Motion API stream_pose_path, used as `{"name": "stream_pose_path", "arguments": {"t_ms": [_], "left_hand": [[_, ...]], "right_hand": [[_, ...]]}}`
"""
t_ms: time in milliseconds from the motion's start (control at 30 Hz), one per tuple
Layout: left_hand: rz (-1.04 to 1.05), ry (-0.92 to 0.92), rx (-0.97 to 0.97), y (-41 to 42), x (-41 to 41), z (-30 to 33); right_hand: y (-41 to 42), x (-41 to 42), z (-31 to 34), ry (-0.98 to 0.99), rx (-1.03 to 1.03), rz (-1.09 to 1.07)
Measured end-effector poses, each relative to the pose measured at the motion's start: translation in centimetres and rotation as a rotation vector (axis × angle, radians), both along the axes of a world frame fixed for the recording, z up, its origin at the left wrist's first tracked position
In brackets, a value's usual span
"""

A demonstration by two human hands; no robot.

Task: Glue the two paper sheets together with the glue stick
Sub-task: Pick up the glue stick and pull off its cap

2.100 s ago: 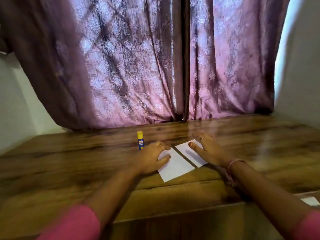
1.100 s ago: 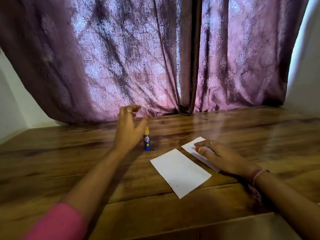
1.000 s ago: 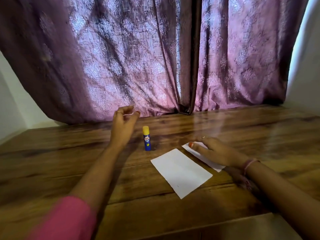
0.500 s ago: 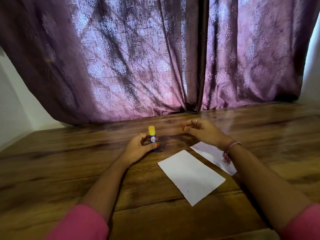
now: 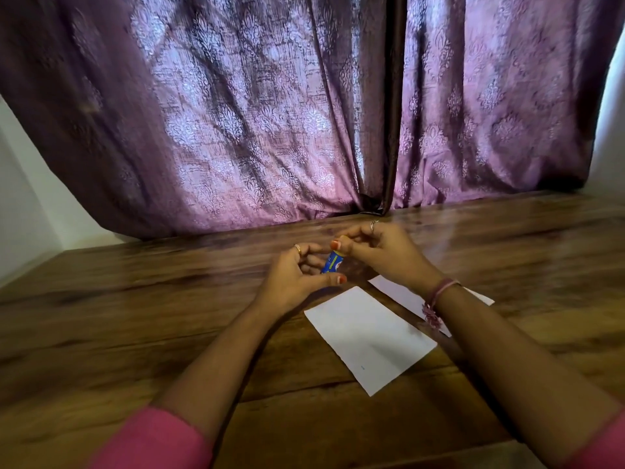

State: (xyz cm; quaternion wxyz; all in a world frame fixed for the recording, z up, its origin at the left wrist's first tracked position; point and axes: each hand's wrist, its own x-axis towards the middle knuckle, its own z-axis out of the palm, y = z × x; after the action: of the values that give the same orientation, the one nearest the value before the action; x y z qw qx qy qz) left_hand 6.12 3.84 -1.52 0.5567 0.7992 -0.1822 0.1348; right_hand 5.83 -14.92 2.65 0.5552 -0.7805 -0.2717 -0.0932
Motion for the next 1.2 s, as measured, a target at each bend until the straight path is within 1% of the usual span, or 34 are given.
{"name": "stream_pose_path", "arguments": {"t_ms": [100,200,300,367,467,533,667,733,833,933,1033,1133,1200], "left_hand": [[0.031,0.000,0.018,0.0,0.1,-0.1],[-0.028,0.005,0.001,-0.1,0.0,0.5],[-0.070,0.024,-0.018,0.0,-0.3,0.8],[-0.092,0.046,0.003,0.5,-0.4,0.8],[-0.090,0.072,0.016,1.4,-0.5,0.7],[-0.065,0.063,-0.015,1.7,-0.4,0.9],[-0.054,0.079,-0.062,2.0,-0.1,0.7],[-0.040,0.096,-0.087,2.3,0.1,0.3],[0.024,0.127,-0.173,3.2,0.7,-0.3],[0.093,0.186,-0.294,4.0,1.4,-0.6],[0.131,0.229,-0.409,4.3,1.6,-0.6],[0.136,0.232,-0.437,4.6,1.5,-0.5],[0.115,0.224,-0.449,4.7,1.3,-0.4]], "right_hand": [[0.0,0.2,0.1,-0.049,-0.047,-0.037],[-0.1,0.3,0.4,-0.098,-0.095,-0.053],[-0.2,0.1,0.8,-0.149,-0.135,-0.008],[-0.8,-0.1,1.5,-0.133,-0.062,0.061],[-2.4,0.0,2.4,-0.098,0.115,0.127],[-3.1,0.2,2.3,-0.060,0.149,0.123],[-2.3,0.3,1.1,0.065,0.094,0.143],[-1.7,0.4,0.8,0.091,0.069,0.149],[-0.8,0.2,0.5,0.124,0.086,0.142],[0.1,-0.2,0.3,0.118,0.063,0.145],[1.1,-0.7,0.0,0.078,-0.047,0.188],[2.7,-1.5,-0.6,0.037,-0.152,0.259],[3.9,-2.2,-1.0,0.045,-0.198,0.338]]}}
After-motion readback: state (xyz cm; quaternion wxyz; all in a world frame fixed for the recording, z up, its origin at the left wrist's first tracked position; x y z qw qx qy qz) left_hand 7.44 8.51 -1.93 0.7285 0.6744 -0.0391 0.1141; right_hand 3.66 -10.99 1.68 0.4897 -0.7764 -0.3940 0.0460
